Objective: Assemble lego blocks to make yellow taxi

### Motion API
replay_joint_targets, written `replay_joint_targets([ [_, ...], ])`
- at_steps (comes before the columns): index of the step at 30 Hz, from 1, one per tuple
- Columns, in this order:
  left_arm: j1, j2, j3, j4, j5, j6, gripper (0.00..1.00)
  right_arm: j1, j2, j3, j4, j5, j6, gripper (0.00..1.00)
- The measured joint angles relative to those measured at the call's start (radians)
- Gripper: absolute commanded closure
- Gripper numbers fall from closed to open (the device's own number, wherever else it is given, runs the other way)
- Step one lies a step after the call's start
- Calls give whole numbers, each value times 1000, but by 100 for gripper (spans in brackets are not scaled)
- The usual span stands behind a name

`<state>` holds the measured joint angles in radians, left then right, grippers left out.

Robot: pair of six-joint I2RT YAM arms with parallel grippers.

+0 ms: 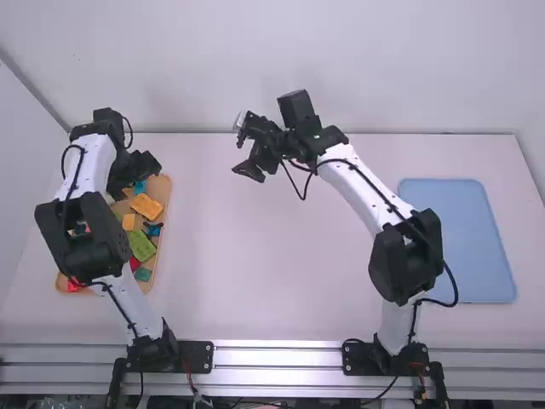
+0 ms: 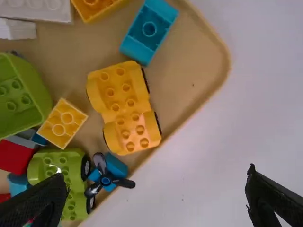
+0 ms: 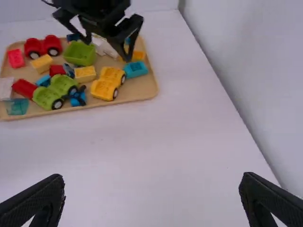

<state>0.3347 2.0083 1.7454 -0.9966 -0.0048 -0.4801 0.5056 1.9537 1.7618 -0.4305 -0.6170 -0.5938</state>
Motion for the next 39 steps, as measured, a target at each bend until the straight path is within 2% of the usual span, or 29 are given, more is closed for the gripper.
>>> replay_joint_targets([
  [4,2,1,-67,23,0,-31,1,-10,-51,-43,-21,36,-5,1],
  [10,2,39,-73,33,0,-86,1,-26,-116,-69,-17,41,-14,1],
  [14,2,106,-73,-11,-1,-108,1,-14,-116,-91,-2,41,-18,2],
  [22,2,191,-84,46,-1,-138,0,27,-116,-132,40,74,-17,1],
  [28,2,187,-118,122,11,-164,9,35,-116,-133,51,112,-16,1],
  [34,2,184,-124,150,19,-199,12,34,-116,-133,64,125,-16,1],
  [36,2,184,-124,152,13,-211,16,34,-116,-132,64,126,-15,1],
  [39,2,184,-136,159,-28,-244,16,34,-116,-133,72,127,-17,1],
])
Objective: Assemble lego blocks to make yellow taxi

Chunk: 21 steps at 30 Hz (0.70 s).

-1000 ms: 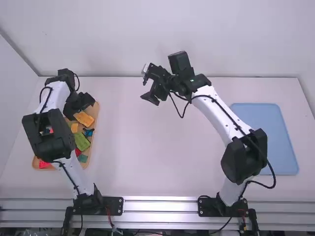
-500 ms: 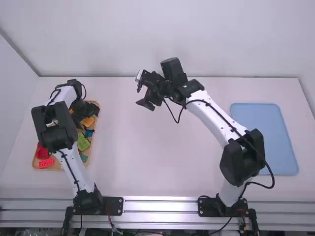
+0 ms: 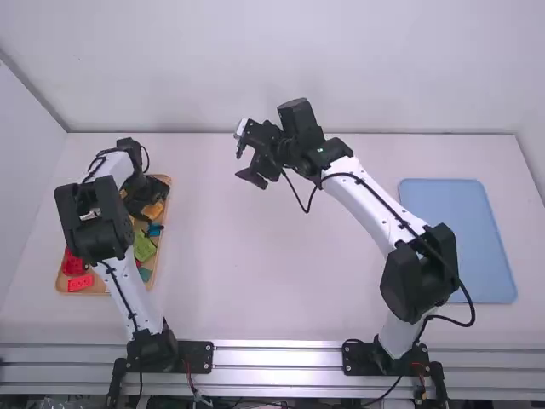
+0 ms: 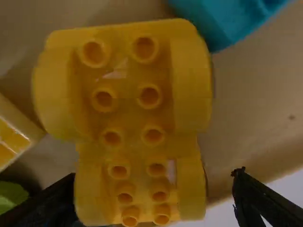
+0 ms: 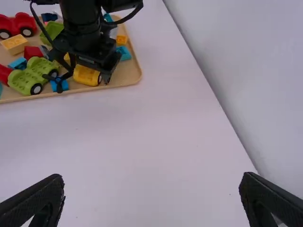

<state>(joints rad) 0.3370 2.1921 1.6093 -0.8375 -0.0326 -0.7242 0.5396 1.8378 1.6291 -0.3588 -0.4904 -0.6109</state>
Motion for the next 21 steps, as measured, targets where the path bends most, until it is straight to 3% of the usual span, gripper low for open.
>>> replay_joint_targets([
  [3,2,0,-27,6,-24,-29,10,0,0,0,5,0,0,2],
  [9,9,0,-30,29,-20,-46,15,0,0,0,5,0,0,2],
  [13,9,0,-31,39,-13,-52,26,0,0,0,5,0,2,2],
  [17,9,0,-31,29,-13,-58,47,0,0,0,5,7,0,1],
  [21,9,0,-31,30,-14,-62,53,0,0,0,2,23,3,1],
])
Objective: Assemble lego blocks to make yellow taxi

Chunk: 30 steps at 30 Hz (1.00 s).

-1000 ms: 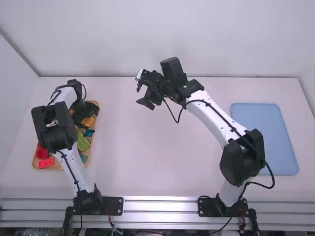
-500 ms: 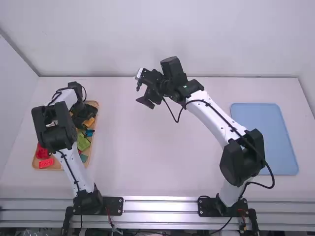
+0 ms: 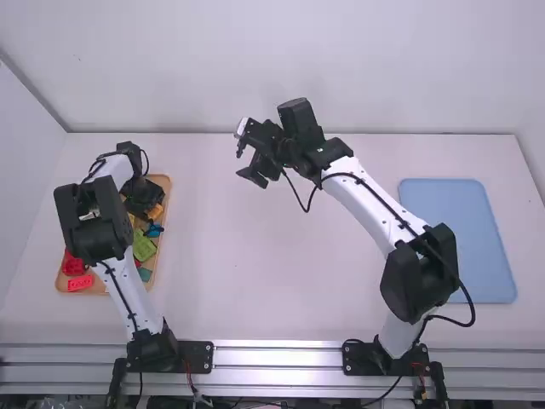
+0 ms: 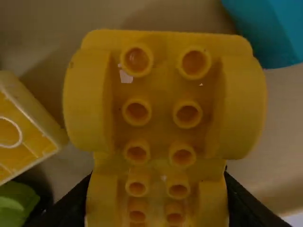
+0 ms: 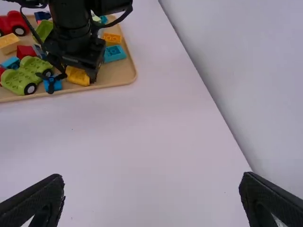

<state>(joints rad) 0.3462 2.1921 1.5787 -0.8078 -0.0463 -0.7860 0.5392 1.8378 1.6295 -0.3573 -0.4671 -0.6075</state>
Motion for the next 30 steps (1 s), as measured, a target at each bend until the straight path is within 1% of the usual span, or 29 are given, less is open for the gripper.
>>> replay_joint_targets([
  [1,0,0,0,5,0,0,53,0,0,0,-2,2,-3,2],
  [3,1,0,1,18,0,21,57,0,0,0,-8,3,0,1],
  [4,2,0,1,16,0,27,57,0,0,0,-9,3,-3,1],
  [6,9,0,19,-24,0,69,60,0,0,0,-15,3,-4,1],
  [8,17,0,45,-73,0,94,61,0,0,0,-20,3,0,1],
  [11,38,0,137,-162,1,159,61,-4,0,0,-29,15,-3,1],
  [14,45,-13,213,-214,-1,252,61,-16,0,0,-34,24,-2,2],
  [17,28,-55,229,-229,-1,349,62,-29,0,0,-39,25,-1,1],
  [19,0,-89,229,-226,-4,412,62,-39,0,0,-45,25,-1,1],
  [21,-52,-136,220,-211,-3,489,64,-50,0,0,-59,25,0,2],
  [23,-105,-184,192,-185,-3,554,63,-63,-2,0,-79,25,7,1],
  [25,-185,-245,141,-159,3,649,66,-75,-11,0,-97,26,16,2],
  [26,-246,-282,100,-147,24,728,67,-88,-26,-2,-115,26,21,2],
  [29,-341,-314,46,-133,84,863,67,-108,-61,-2,-141,25,25,2],
  [30,-395,-316,19,-135,125,948,67,-124,-92,-13,-143,25,26,2],
])
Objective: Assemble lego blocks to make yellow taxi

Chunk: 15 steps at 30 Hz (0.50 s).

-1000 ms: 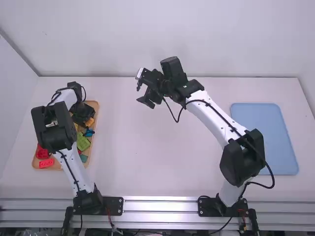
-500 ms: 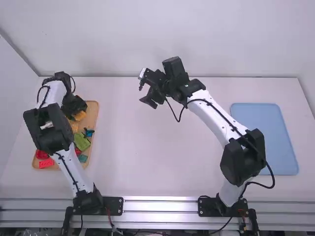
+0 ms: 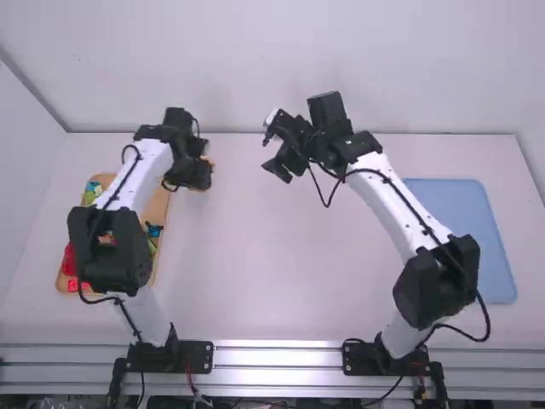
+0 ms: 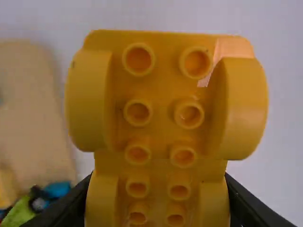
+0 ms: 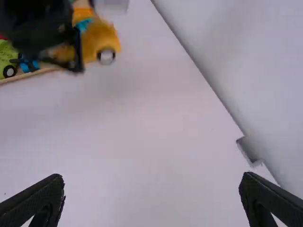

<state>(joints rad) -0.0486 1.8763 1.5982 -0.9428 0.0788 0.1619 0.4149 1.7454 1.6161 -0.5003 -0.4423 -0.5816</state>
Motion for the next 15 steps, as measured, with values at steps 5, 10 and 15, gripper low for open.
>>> replay_joint_targets([
  [5,-114,0,-80,-17,71,208,65,-52,-119,-109,20,-7,4,1],
  [10,-247,0,-162,44,98,428,65,-137,-304,-335,71,-129,-45,1],
  [15,-364,0,-236,73,102,627,58,-197,-459,-512,190,-294,-65,1],
])
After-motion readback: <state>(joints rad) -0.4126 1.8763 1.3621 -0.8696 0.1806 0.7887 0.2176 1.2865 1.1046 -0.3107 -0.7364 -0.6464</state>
